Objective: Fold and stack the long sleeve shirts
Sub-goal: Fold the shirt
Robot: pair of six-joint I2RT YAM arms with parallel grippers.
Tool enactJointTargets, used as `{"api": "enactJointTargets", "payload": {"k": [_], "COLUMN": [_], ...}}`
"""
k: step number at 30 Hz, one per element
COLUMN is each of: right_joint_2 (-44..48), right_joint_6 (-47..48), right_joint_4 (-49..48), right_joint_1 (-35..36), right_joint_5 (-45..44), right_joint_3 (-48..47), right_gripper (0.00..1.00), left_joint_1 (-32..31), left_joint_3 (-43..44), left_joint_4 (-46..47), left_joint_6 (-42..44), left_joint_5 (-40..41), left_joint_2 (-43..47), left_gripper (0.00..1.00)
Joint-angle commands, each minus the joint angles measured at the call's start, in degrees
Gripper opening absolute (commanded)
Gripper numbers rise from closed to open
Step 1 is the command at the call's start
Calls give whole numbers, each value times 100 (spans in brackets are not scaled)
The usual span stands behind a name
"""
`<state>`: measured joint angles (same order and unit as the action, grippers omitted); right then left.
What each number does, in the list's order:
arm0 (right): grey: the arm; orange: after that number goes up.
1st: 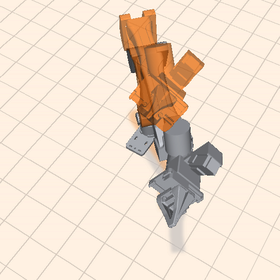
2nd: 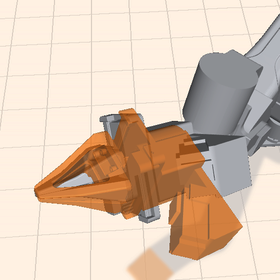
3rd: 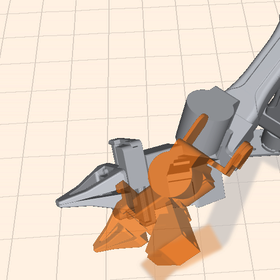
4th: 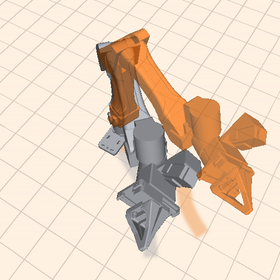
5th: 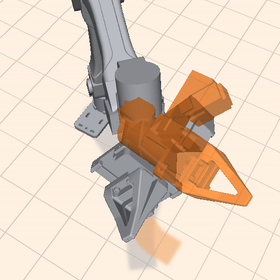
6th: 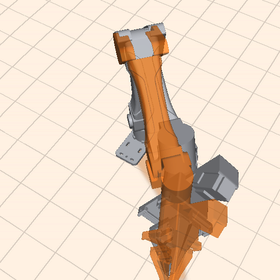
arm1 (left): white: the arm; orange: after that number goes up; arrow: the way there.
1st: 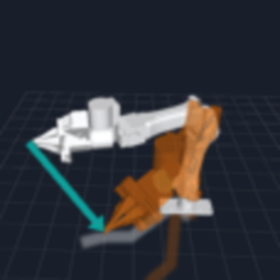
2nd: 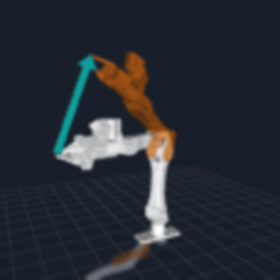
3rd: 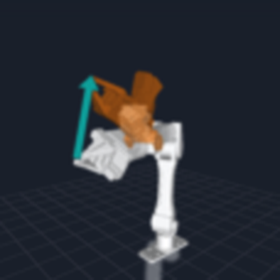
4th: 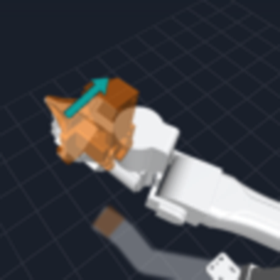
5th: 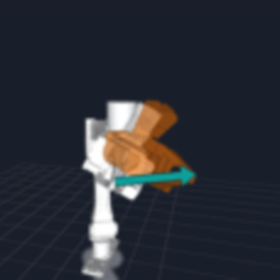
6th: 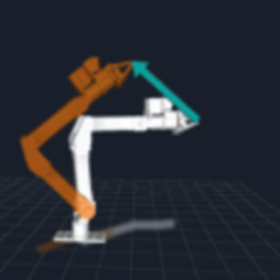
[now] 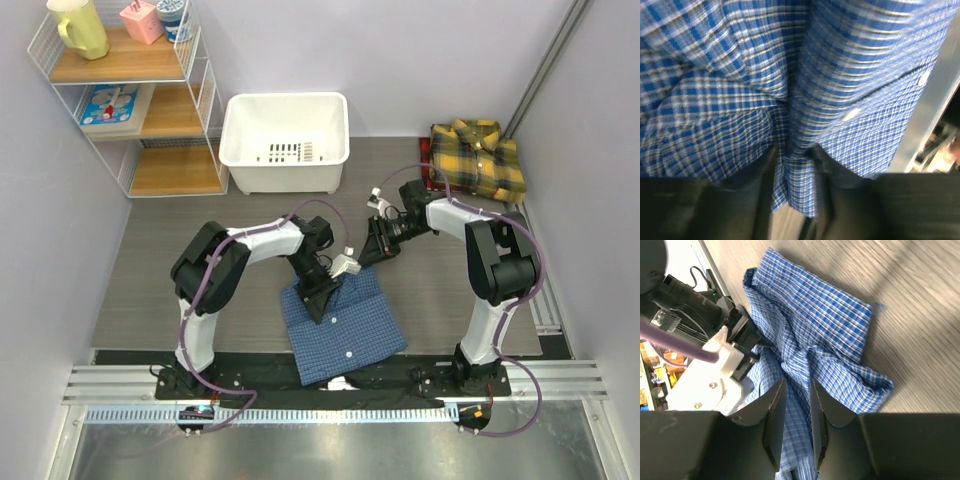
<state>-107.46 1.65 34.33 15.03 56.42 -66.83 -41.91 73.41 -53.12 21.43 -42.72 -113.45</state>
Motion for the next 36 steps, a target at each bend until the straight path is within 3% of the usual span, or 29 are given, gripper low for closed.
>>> {"api": "enactJointTargets", "payload": {"k": [1,2,8,11,17,23,27,36], "right_joint_2": [146,172,454,551,560,217,-3,-205], "right_joint_6": [222,222,125,90,195,336,433,529], "right_joint_4": [127,136,144,179,338,417,461,461], "right_joint_1": [-35,-35,-35,-35,-70,-325,-369,-395], "right_joint_5": [35,61,158,185,194,27,35,53], "right_joint_3": [291,380,899,961,768,-31,-409,-665], "right_gripper": [31,32,32,31,31,31,31,31], "left_joint_1": [51,86,279,298,298,368,420,649], "left_joint_3": [586,718,1527,1816,1931,2116,2669,2995], "left_joint_4": [-1050,-1216,-2193,-2343,-1755,-1622,-1894,-2000], "left_joint_6": [1195,1606,2497,2620,2207,2427,2366,2383], "left_joint_5": [-210,-184,150,185,439,1134,1178,1442], "left_joint_2": [-239,-274,-371,-371,-344,-626,-819,-775], "left_gripper": [22,12,1,0,0,0,0,0]}}
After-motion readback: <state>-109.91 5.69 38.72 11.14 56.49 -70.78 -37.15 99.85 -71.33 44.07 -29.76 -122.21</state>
